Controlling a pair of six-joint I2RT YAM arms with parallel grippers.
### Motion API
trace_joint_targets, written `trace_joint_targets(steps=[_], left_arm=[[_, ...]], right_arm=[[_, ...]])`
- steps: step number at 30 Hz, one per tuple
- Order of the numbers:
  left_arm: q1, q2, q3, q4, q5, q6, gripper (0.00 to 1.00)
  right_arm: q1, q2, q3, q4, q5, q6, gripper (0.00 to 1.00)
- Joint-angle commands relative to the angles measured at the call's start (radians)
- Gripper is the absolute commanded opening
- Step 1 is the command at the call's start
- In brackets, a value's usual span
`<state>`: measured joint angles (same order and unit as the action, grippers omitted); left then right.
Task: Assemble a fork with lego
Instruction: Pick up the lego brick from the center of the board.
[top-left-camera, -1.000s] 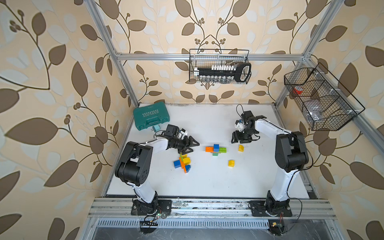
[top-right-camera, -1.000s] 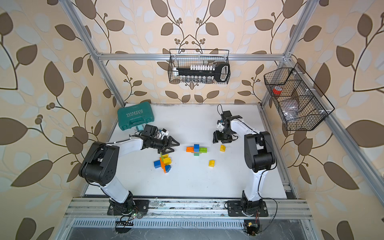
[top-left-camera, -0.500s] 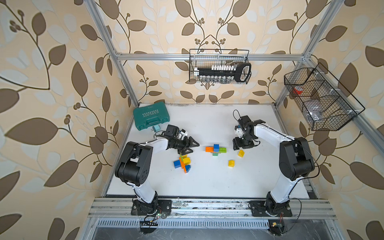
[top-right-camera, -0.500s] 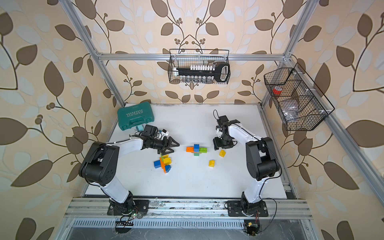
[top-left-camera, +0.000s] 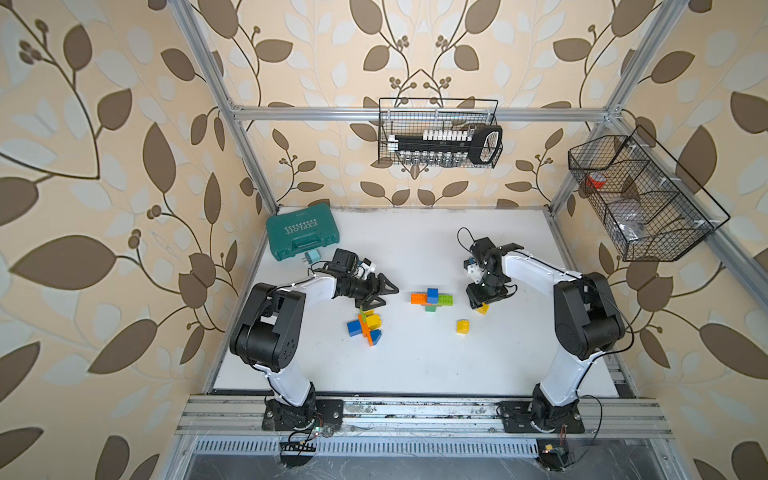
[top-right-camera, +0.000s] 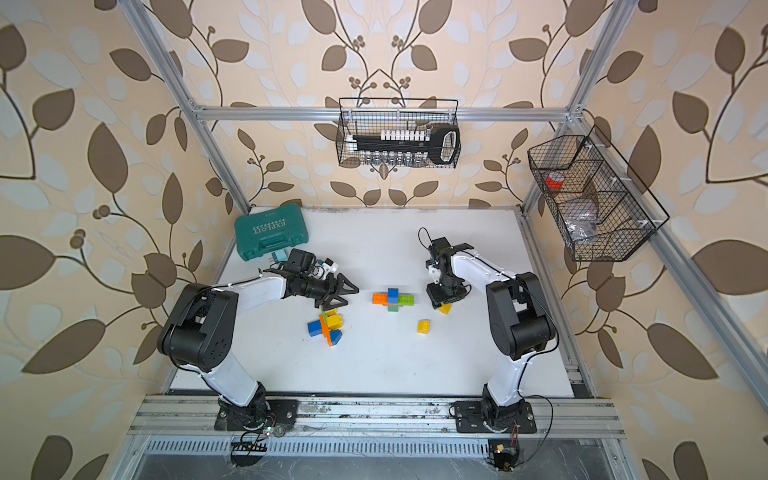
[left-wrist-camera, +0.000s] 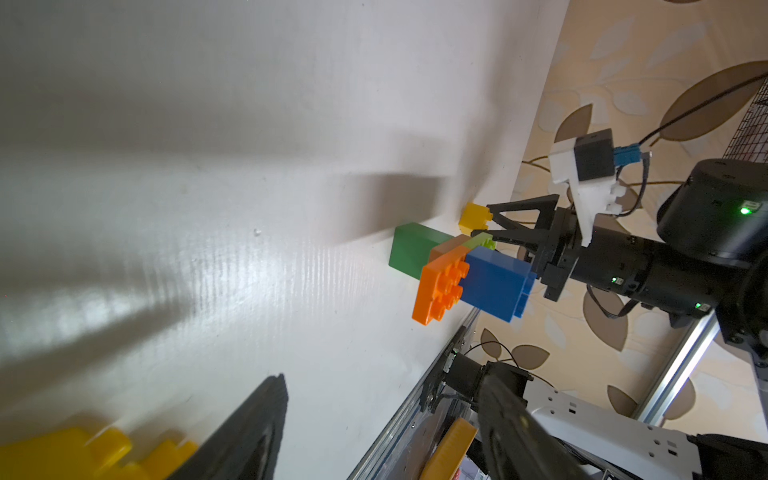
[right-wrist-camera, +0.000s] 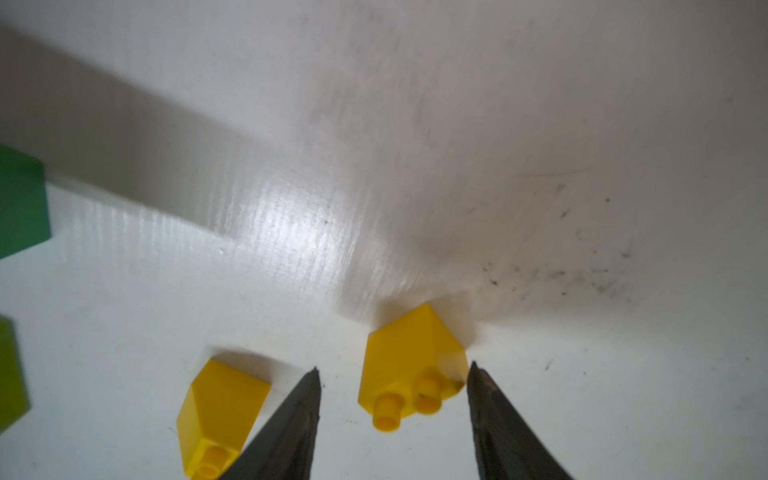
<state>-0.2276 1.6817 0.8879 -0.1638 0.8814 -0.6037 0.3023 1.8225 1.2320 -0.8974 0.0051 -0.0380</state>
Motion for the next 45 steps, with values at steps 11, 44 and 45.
trace_joint_targets(steps=[11, 44, 45], left_arm=[[0.011, -0.01, 0.031, 0.001, 0.02, 0.022, 0.75], [0.006, 0.015, 0.036, 0.021, 0.048, 0.004, 0.75], [0.004, 0.014, 0.036, 0.018, 0.049, 0.006, 0.75]], right_arm=[[0.052, -0.013, -0.068, 0.028, 0.11, 0.04, 0.45], [0.054, 0.005, 0.001, 0.017, 0.029, 0.04, 0.26], [0.055, 0.0, 0.008, 0.011, 0.031, 0.035, 0.22]])
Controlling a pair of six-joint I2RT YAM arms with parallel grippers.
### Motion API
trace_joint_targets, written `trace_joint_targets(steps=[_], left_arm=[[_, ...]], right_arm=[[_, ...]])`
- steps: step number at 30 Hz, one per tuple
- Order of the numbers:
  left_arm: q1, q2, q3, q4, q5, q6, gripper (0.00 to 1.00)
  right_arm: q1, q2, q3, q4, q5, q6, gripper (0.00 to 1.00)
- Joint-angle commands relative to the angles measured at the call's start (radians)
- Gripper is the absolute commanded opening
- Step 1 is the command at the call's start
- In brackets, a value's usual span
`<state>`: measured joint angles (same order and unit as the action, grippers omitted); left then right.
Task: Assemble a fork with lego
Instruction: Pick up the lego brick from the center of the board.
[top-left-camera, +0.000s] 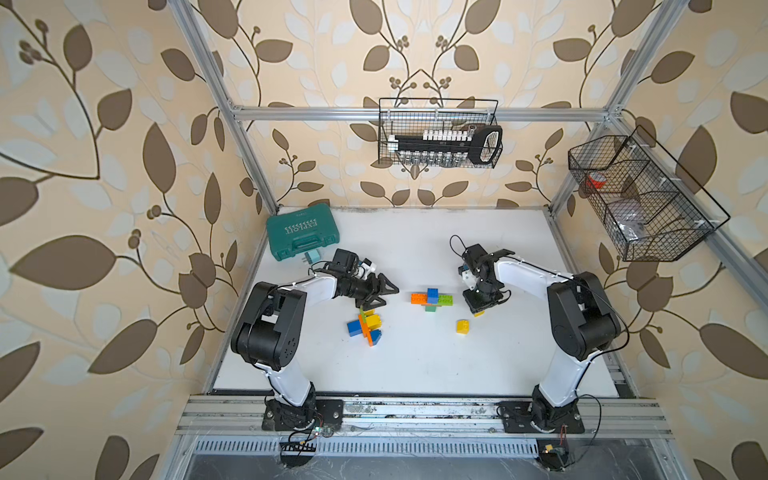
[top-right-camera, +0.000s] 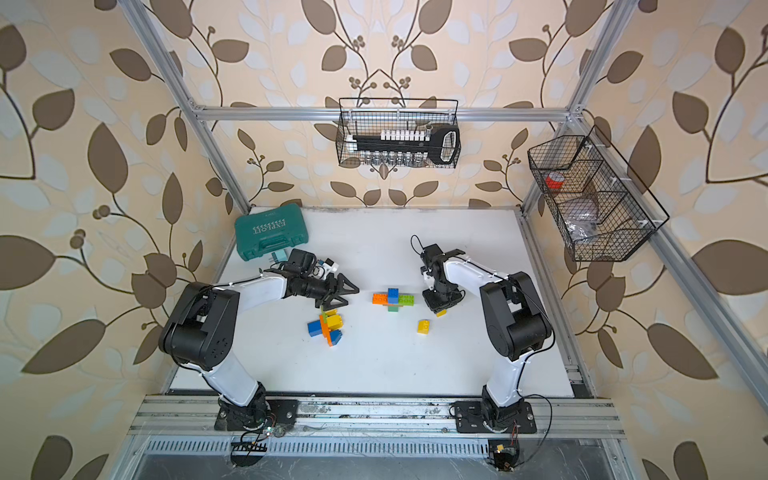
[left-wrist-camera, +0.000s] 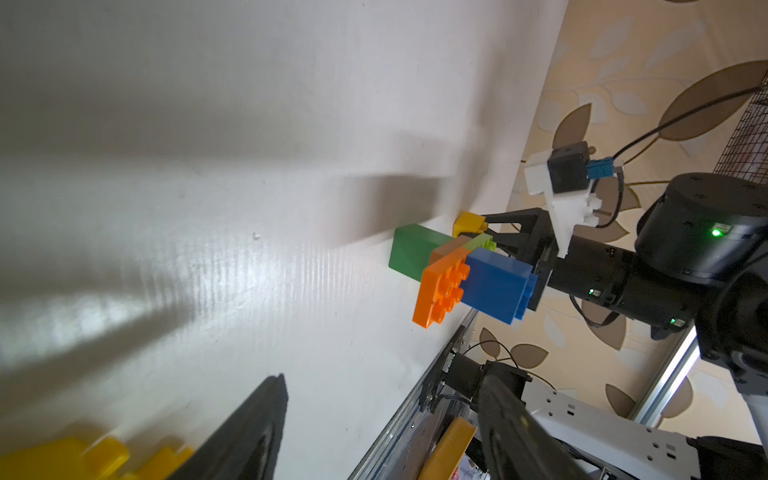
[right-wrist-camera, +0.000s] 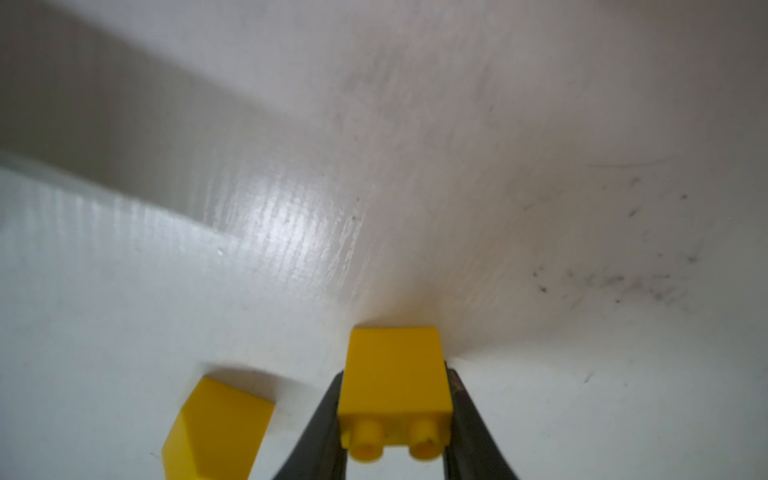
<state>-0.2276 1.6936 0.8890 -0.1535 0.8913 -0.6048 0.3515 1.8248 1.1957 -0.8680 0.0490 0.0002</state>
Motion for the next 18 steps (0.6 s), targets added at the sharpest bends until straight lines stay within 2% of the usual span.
trace_joint_targets(steps=[1, 4, 7, 12, 18], left_arm=[[0.004, 0.001, 0.036, 0.006, 0.038, 0.009, 0.75], [0.004, -0.001, 0.037, 0.001, 0.038, 0.009, 0.75], [0.004, 0.001, 0.046, -0.012, 0.04, 0.016, 0.75], [-0.001, 0.004, 0.06, -0.027, 0.045, 0.022, 0.75], [-0.047, 0.034, 0.103, -0.066, 0.054, 0.04, 0.74]], right_arm=[[0.005, -0.011, 0.05, -0.018, -0.009, -0.011, 0.21], [0.005, -0.05, 0.054, -0.008, 0.009, -0.044, 0.16], [0.005, -0.091, 0.069, -0.036, -0.035, -0.114, 0.04], [0.01, -0.126, 0.133, -0.116, 0.004, -0.115, 0.04], [0.014, -0.207, 0.14, -0.063, -0.146, -0.194, 0.0]])
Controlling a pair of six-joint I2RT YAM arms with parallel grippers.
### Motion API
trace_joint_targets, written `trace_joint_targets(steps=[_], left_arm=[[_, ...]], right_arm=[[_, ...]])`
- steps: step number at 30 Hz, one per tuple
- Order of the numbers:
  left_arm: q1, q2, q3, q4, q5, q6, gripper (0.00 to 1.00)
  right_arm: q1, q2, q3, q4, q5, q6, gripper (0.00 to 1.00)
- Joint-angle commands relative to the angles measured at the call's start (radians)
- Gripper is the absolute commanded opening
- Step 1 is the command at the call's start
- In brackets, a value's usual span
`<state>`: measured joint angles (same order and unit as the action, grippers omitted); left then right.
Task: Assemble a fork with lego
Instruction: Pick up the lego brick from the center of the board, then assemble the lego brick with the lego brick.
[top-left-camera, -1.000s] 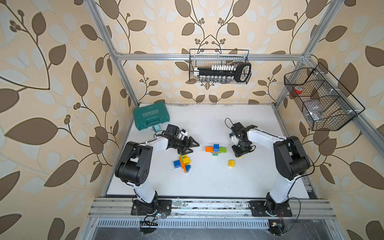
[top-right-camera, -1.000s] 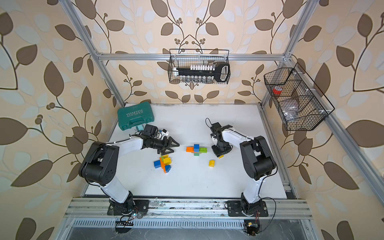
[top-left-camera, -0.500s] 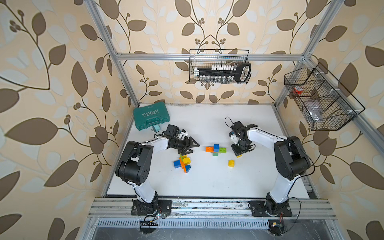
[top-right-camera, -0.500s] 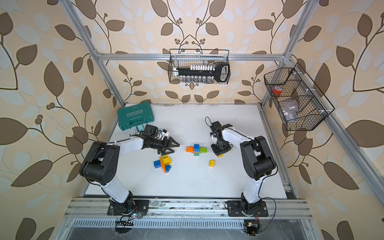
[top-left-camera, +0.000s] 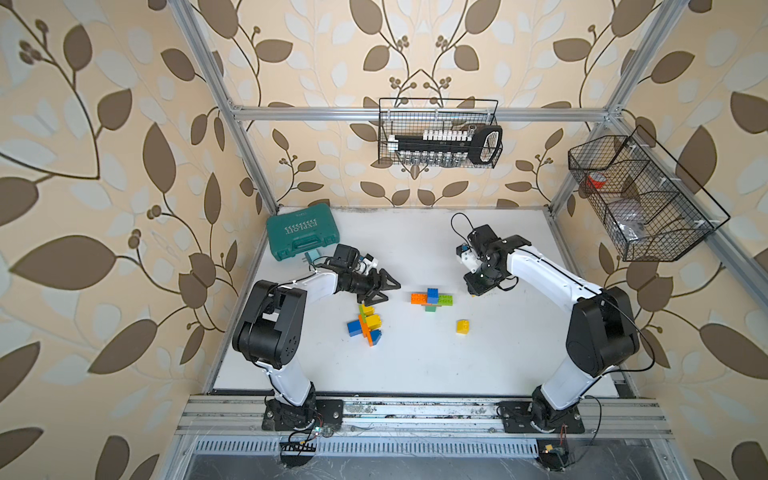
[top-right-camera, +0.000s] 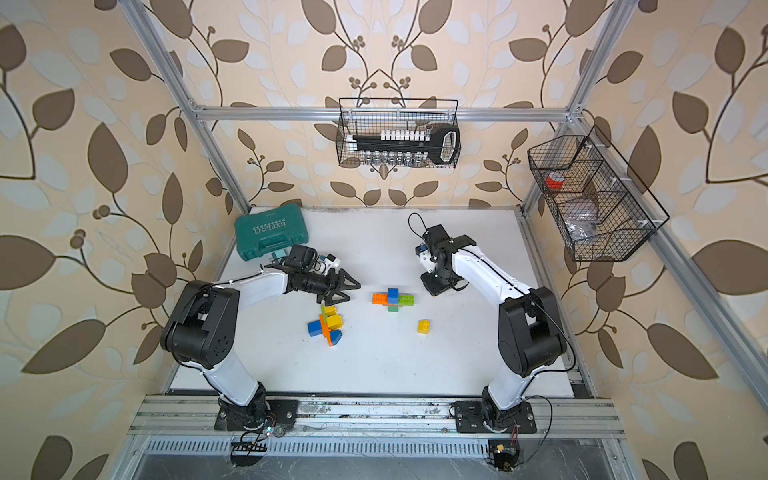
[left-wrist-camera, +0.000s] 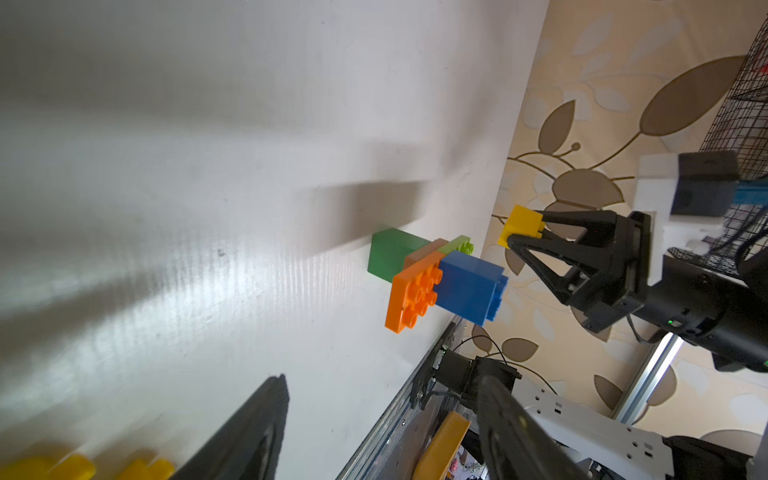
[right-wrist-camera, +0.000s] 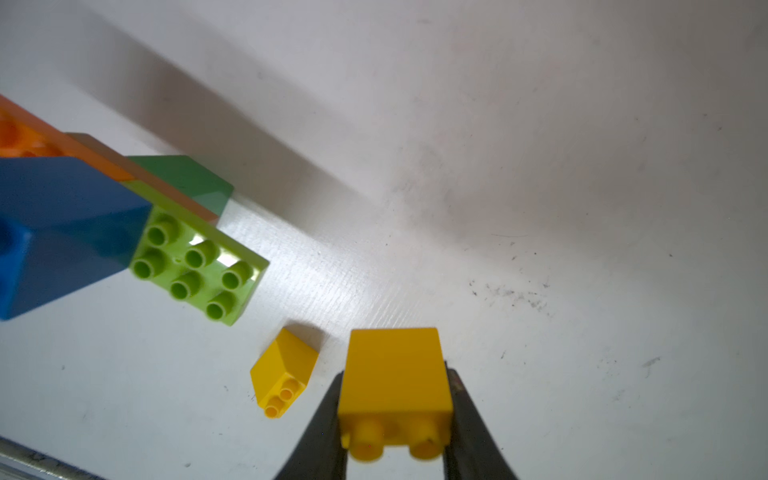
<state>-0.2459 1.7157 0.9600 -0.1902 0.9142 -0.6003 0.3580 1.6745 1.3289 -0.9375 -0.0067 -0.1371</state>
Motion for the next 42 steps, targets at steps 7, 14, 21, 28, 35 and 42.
trace_joint_targets(steps=[7, 14, 21, 28, 35, 42], left_arm=[[-0.124, 0.07, 0.044, 0.099, 0.068, -0.063, 0.69], [-0.168, 0.102, 0.016, 0.266, 0.063, -0.182, 0.63], [-0.176, 0.139, -0.03, 0.406, 0.055, -0.248, 0.57], [-0.182, 0.162, -0.058, 0.512, 0.045, -0.312, 0.58], [-0.21, 0.188, -0.085, 0.64, 0.048, -0.377, 0.57], [-0.216, 0.22, -0.104, 0.733, 0.047, -0.421, 0.53]], right_arm=[[0.058, -0.049, 0.048, -0.013, -0.109, -0.262, 0.0], [0.161, -0.127, -0.07, 0.14, -0.017, -0.474, 0.0], [0.151, -0.086, -0.035, 0.097, -0.109, -0.588, 0.0], [0.135, -0.009, 0.021, -0.016, -0.128, -0.671, 0.0], [0.113, 0.02, 0.03, -0.035, -0.146, -0.73, 0.0], [0.112, 0.072, 0.061, -0.046, -0.171, -0.769, 0.0]])
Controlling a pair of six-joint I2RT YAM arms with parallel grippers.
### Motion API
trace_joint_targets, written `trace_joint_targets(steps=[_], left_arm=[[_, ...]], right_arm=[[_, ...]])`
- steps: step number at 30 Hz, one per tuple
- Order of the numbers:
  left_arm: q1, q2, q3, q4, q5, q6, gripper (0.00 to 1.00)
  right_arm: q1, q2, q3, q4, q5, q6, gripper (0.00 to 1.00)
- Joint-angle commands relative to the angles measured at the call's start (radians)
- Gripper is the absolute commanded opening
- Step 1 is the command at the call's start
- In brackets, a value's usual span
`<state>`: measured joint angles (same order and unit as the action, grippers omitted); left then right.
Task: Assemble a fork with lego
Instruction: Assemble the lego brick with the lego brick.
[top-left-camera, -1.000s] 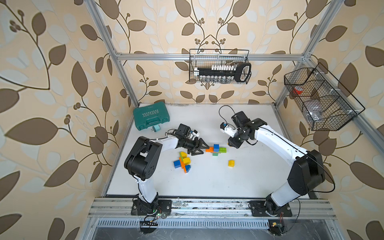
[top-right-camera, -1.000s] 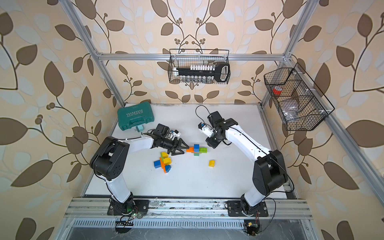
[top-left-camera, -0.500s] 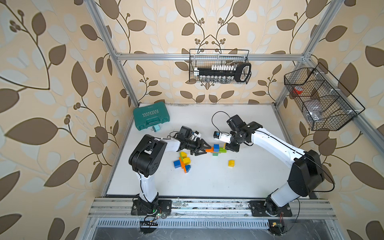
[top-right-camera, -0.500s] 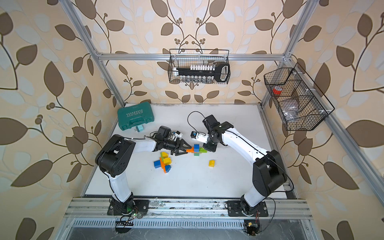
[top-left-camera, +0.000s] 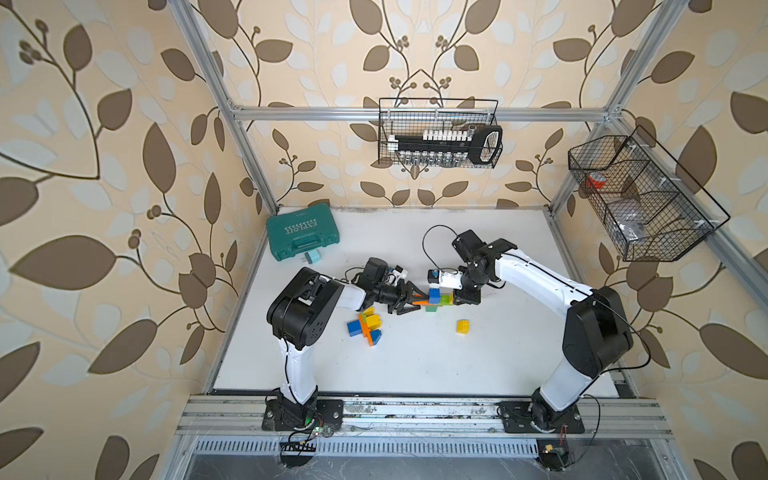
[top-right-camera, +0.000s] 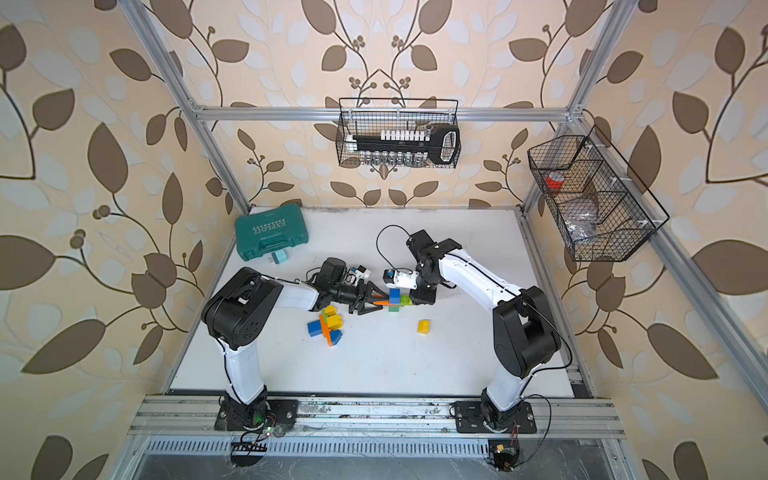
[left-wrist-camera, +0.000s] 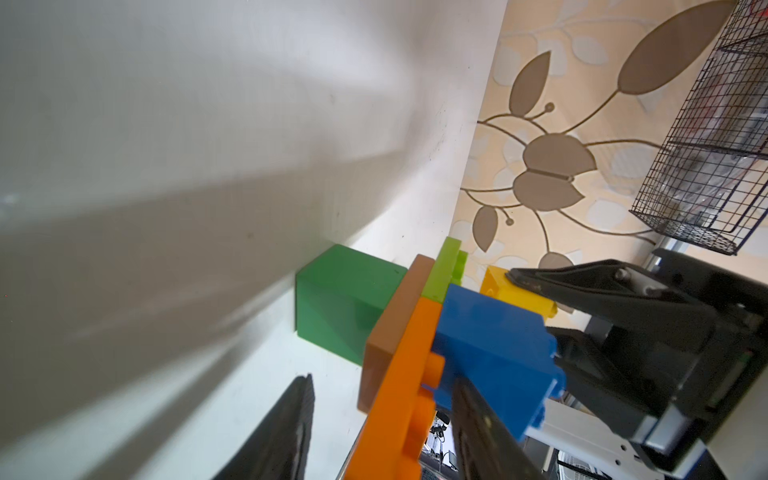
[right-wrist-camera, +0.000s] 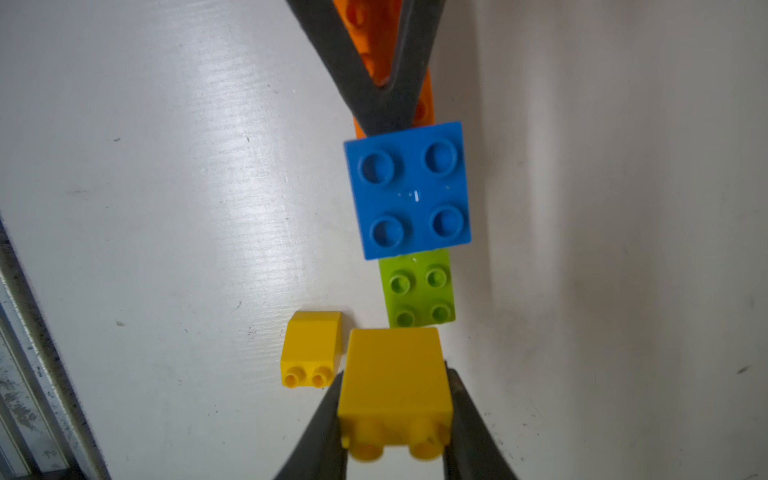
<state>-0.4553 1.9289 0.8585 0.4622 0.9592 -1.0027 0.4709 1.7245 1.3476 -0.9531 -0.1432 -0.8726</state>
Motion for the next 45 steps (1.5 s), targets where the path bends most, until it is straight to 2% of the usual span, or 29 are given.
trace_joint_targets(steps=[1, 9, 15, 31, 40, 45], left_arm=[[-0.006, 0.012, -0.002, 0.084, 0.005, -0.02, 0.51], [-0.006, 0.032, 0.03, 0.003, 0.01, 0.034, 0.41], [-0.002, 0.054, 0.065, -0.078, 0.016, 0.101, 0.38], [0.021, 0.096, 0.191, -0.301, 0.049, 0.281, 0.36], [0.028, 0.128, 0.265, -0.427, 0.053, 0.384, 0.35], [0.033, 0.13, 0.268, -0.437, 0.049, 0.394, 0.34]], right_arm=[[-0.001, 0.03, 0.051, -0.035, -0.038, -0.038, 0.0], [-0.003, 0.067, 0.085, -0.026, -0.019, -0.066, 0.0], [-0.002, 0.092, 0.083, -0.019, -0.008, -0.068, 0.0], [-0.008, 0.145, 0.151, -0.073, 0.012, -0.075, 0.0], [-0.008, 0.132, 0.098, -0.047, 0.013, -0.063, 0.0], [-0.007, 0.127, 0.091, -0.046, 0.037, -0.048, 0.0]])
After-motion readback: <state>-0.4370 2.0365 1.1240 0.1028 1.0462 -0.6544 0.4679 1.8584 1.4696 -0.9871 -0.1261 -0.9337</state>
